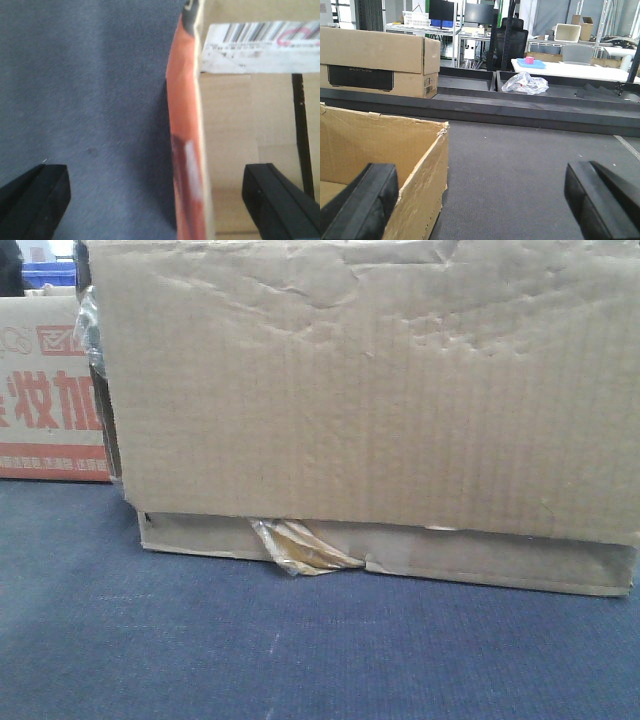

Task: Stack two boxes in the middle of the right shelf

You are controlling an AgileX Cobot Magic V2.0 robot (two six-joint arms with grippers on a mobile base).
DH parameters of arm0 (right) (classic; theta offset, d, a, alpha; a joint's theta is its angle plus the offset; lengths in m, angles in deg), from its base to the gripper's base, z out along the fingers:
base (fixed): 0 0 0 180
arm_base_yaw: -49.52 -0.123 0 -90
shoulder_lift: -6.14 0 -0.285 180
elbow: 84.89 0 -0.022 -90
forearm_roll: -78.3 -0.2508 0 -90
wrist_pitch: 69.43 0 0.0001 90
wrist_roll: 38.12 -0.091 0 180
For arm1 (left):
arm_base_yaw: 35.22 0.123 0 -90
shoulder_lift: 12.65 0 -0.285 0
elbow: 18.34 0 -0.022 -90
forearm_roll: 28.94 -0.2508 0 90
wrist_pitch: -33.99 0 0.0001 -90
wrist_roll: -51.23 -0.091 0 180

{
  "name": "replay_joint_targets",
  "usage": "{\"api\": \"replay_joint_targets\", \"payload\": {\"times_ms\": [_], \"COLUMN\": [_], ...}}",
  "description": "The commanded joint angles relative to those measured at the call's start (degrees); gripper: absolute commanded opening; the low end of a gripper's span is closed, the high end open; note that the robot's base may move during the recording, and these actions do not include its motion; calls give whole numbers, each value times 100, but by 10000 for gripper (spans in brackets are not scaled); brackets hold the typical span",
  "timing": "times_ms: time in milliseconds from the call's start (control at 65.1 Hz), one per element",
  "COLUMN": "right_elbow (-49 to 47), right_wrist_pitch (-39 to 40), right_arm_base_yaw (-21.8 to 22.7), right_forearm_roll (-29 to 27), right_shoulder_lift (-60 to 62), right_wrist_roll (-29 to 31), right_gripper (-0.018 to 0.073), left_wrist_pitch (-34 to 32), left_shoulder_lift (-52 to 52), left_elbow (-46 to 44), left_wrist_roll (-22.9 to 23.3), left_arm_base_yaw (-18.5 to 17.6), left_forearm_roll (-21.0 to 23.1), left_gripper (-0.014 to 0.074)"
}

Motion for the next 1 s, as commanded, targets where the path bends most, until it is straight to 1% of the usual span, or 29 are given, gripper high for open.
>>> {"api": "replay_joint_targets", "payload": {"times_ms": [0,108,154,184,292,307,323,338,400,461,538,630,676,814,907,983], "right_elbow": [-54,-54,-54,-54,-54,-54,-54,-54,-54,-54,-54,-54,-54,-54,-54,-54], "right_wrist_pitch": [58,58,58,58,58,58,58,58,58,58,58,58,58,58,58,58], "right_arm_base_yaw": [-7,-7,-7,-7,-7,-7,-7,-7,-7,-7,-7,-7,-7,-7,-7,-7], "right_forearm_roll": [32,32,32,32,32,32,32,32,32,32,32,32,32,32,32,32], "right_shoulder_lift": [-19,-19,-19,-19,-19,-19,-19,-19,-19,-19,-19,-19,-19,-19,-19,-19], "right_wrist_roll": [-11,-11,-11,-11,-11,-11,-11,-11,-11,-11,-11,-11,-11,-11,-11,-11], "right_gripper": [568,568,568,568,568,568,568,568,568,568,568,568,568,568,568,568], "left_wrist_pitch": [-92,-92,-92,-81,-21,-21,-8,9,44,94,169,259,259,259,239,134], "left_shoulder_lift": [66,66,66,66,66,66,66,66,66,55,22,-149,-283,-766,-1174,-1512], "left_elbow": [-78,-78,-78,-78,-78,-78,-78,-78,-78,-78,-90,-115,-157,-435,-656,-828], "left_wrist_roll": [-48,-48,-48,-48,-6,-6,-6,-6,-6,20,273,441,574,1076,1322,1511], "left_arm_base_yaw": [13,13,13,13,13,13,13,13,13,13,13,13,13,13,13,-10], "left_forearm_roll": [92,80,80,80,80,80,80,80,80,80,80,-39,-129,-609,-622,-518], "left_gripper": [601,587,554,505,253,191,148,79,-111,-111,-111,-111,-111,-111,-111,-111]}}
